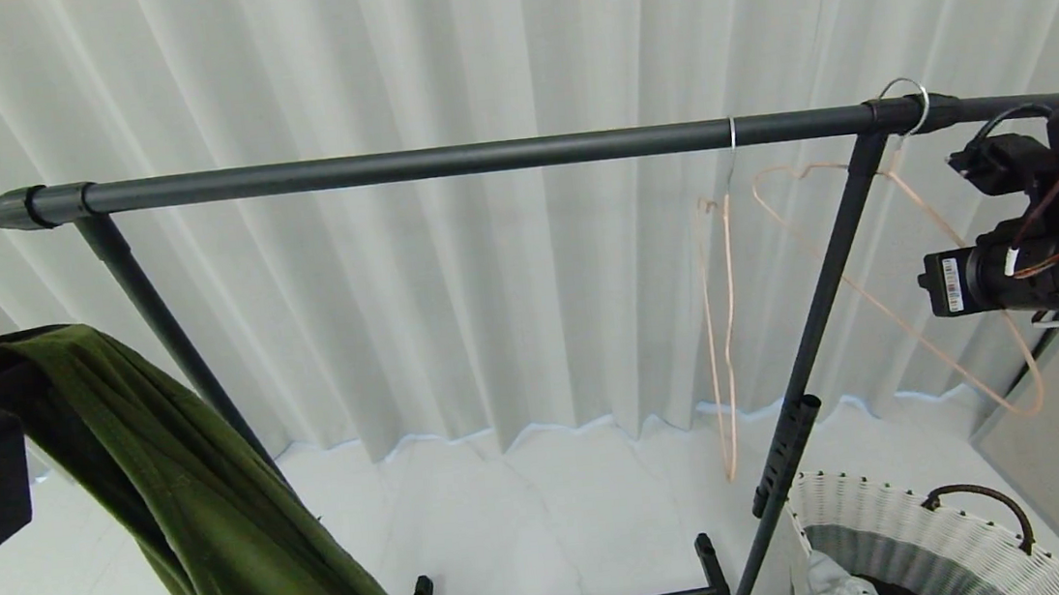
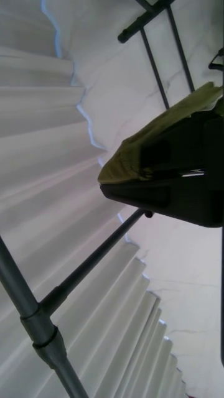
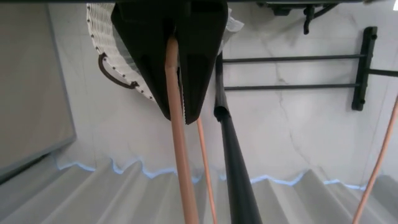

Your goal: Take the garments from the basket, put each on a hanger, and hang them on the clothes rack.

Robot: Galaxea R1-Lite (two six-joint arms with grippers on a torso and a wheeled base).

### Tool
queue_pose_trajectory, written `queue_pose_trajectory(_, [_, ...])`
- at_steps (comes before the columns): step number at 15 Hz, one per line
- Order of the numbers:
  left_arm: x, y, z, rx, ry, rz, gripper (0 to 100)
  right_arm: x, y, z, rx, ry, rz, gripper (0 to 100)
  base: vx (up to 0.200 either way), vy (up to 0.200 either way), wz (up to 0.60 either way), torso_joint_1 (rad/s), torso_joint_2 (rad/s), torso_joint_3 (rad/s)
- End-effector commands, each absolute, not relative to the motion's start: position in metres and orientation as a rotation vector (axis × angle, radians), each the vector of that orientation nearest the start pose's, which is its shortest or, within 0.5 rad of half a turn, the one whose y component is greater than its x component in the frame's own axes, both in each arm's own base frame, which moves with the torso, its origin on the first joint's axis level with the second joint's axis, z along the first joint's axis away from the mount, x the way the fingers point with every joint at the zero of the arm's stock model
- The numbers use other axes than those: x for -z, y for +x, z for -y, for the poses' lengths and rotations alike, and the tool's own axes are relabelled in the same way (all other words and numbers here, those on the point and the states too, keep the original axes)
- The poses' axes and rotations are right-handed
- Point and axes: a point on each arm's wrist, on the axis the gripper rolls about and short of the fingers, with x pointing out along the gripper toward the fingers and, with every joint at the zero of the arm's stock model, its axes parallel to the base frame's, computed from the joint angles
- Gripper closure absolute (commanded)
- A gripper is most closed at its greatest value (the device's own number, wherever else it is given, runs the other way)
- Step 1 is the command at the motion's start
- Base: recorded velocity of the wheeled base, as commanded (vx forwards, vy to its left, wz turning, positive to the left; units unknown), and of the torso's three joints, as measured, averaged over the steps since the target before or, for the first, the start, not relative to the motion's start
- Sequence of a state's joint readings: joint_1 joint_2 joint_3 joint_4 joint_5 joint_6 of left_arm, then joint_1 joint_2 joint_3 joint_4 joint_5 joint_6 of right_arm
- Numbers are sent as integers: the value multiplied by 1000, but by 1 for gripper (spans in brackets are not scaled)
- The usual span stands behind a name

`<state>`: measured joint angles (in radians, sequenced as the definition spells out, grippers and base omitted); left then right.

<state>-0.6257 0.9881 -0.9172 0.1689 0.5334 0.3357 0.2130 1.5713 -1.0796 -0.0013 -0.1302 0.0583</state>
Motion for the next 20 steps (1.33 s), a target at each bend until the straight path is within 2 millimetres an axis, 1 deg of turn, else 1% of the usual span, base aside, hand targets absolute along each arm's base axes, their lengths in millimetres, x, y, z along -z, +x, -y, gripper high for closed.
queue_pose_trajectory(1, [-288, 96, 55, 125, 467, -186, 100, -248, 261, -54, -68, -16, -444, 100, 0, 0, 0, 0, 0, 0])
queue_pose_trajectory(5, [-288, 96, 55, 125, 469, -186, 100, -253, 243, -49, -35, -16, -434, 100, 0, 0, 0, 0, 0, 0])
queue_pose_trajectory(7, [-287, 96, 55, 120, 472, -192, 100, -253, 227, -45, -23, -17, -431, 100, 0, 0, 0, 0, 0, 0])
queue_pose_trajectory(8, [-287, 97, 55, 120, 473, -194, 100, -253, 225, -45, -21, -17, -430, 100, -200, 0, 0, 2, 2, 2])
queue_pose_trajectory(9, [-286, 97, 55, 119, 474, -195, 100, -252, 206, -40, -15, -19, -434, 100, -200, 0, 0, 2, 7, 2])
queue_pose_trajectory(12, [-286, 97, 55, 121, 475, -196, 100, -247, 176, -34, -13, -24, -449, 100, -200, 0, 0, 7, 6, 4])
queue_pose_trajectory(13, [-285, 97, 55, 121, 476, -199, 100, -246, 172, -33, -9, -26, -454, 100, -200, 0, 0, -7, -7, 12])
queue_pose_trajectory(14, [-284, 96, 55, 122, 476, -201, 100, -244, 162, -30, 5, -31, -462, 100, -200, 0, 0, -2, 2, 2])
queue_pose_trajectory(16, [-283, 96, 55, 120, 476, -202, 100, -240, 150, -28, 8, -34, -465, 100, -200, 0, 0, 5, 2, 0])
queue_pose_trajectory(20, [-283, 97, 55, 122, 480, -204, 100, -240, 140, -26, 6, -33, -460, 100, -200, 0, 0, -1, 2, 5])
